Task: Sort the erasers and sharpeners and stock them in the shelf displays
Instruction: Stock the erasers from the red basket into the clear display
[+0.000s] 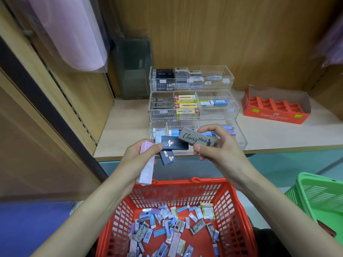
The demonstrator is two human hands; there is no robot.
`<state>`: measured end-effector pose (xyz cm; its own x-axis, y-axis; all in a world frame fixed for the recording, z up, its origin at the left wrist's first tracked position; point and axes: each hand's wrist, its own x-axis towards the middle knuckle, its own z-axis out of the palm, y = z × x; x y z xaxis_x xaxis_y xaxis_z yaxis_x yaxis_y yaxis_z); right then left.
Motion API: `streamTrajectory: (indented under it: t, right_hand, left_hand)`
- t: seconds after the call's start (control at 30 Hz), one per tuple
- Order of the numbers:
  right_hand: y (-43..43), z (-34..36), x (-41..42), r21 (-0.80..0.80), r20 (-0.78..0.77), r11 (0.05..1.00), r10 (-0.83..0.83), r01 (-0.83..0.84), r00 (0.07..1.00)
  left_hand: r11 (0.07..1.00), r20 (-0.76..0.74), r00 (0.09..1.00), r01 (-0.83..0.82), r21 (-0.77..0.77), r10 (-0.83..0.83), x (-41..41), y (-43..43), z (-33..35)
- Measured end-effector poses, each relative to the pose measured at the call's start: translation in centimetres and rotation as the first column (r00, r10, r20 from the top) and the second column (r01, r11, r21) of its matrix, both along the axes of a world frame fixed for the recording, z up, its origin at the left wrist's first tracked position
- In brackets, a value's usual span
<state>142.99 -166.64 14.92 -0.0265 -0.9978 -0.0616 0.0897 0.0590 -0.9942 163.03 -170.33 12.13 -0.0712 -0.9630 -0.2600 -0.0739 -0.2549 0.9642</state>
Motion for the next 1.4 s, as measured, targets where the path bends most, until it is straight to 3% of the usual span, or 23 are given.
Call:
streamTrajectory:
  t: [0.1, 0.3, 0.5, 0.73, 0.93, 1.03, 1.17, 1.27, 1.33, 1.4]
  right_hand:
    - [0.1, 0.1, 0.3, -0.018, -0.038, 0.999, -0.028, 0.027, 0.999]
    - [-0.8, -0.8, 0.5, 0.005, 0.056, 0.990, -0.140, 0.140, 0.989]
    - [-6.2, -0.9, 2.1, 0.009, 0.060, 0.974, -0.228, 0.228, 0.972]
    - [-14.9, 0.7, 4.0, -0.126, -0.205, 0.976, -0.201, 0.178, 0.958]
    - [-18.6, 1.5, 3.8, -0.037, -0.137, 0.992, -0.125, 0.121, 0.983]
    - [-19.8, 1.8, 3.5, -0.022, -0.113, 1.000, -0.015, 0.013, 0.994]
    - [-21.7, 1.6, 3.6, -0.021, -0.424, 0.990, 0.120, -0.142, 0.898]
    - [-22.7, 1.1, 3.6, 0.050, -0.650, 0.960, 0.240, -0.275, 0.721]
    - [-23.0, 0.8, 3.5, 0.095, -0.719, 0.939, 0.295, -0.331, 0.629]
    - [-22.9, 0.7, 3.6, 0.123, -0.727, 0.926, 0.328, -0.356, 0.603]
  left_hand:
    - [1.000, -0.012, 1.000, -0.003, -0.005, 0.003, 0.0, 0.1, 0.3]
    - [0.997, -0.073, 0.995, -0.068, -0.038, 0.065, 0.4, -0.9, 1.8]
    - [0.981, -0.087, 0.979, -0.188, -0.034, 0.185, 1.8, -3.6, 2.8]
    - [0.973, -0.113, 0.967, -0.230, -0.015, 0.227, 3.9, -5.8, 2.7]
    - [0.968, -0.086, 0.964, -0.252, 0.000, 0.251, 5.4, -6.7, 2.4]
    - [0.963, -0.099, 0.958, -0.270, 0.014, 0.270, 5.6, -6.7, 2.3]
    - [0.965, -0.093, 0.961, -0.260, 0.019, 0.260, 5.5, -6.6, 2.0]
    - [0.966, -0.102, 0.960, -0.259, 0.022, 0.260, 5.5, -6.5, 1.8]
    - [0.966, -0.105, 0.960, -0.257, 0.022, 0.258, 5.4, -6.5, 1.8]
    - [0.969, -0.108, 0.963, -0.248, 0.023, 0.249, 5.4, -6.5, 1.6]
